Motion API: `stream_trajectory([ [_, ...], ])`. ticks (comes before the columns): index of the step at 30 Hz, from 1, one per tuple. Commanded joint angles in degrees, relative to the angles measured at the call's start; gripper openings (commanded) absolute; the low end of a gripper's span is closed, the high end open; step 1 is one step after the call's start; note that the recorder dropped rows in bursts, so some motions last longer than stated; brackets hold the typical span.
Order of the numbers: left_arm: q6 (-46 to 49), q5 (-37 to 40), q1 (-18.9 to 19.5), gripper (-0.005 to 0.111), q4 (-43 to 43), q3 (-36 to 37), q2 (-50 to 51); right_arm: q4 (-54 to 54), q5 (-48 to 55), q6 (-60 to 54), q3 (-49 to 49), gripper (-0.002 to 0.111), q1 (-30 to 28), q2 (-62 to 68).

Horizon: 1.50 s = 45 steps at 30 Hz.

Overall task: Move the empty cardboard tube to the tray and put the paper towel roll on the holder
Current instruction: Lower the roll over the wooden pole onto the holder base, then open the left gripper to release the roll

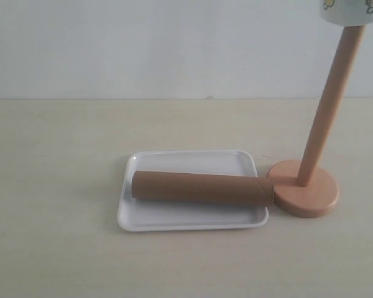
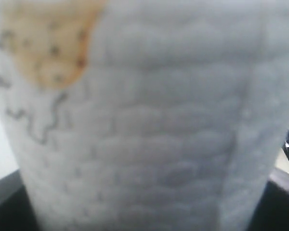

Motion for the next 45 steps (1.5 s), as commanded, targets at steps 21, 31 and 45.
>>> stream_trajectory([
  [21, 6.46, 5.57, -0.36, 0.004, 0.17, -0.45, 12.98, -0.38, -0.3, -0.01, -0.03, 0.0, -0.31, -0.24],
  [31, 6.46, 3.52, -0.36, 0.004, 0.17, -0.45, 20.38, -0.38, -0.3, -0.01, -0.03, 0.0, -0.31, -0.24],
  [45, 6.3, -1.73, -0.36, 0.014, 0.17, -0.45, 28.08, -0.38, -0.3, -0.01, -0.03, 0.0, -0.31, -0.24],
])
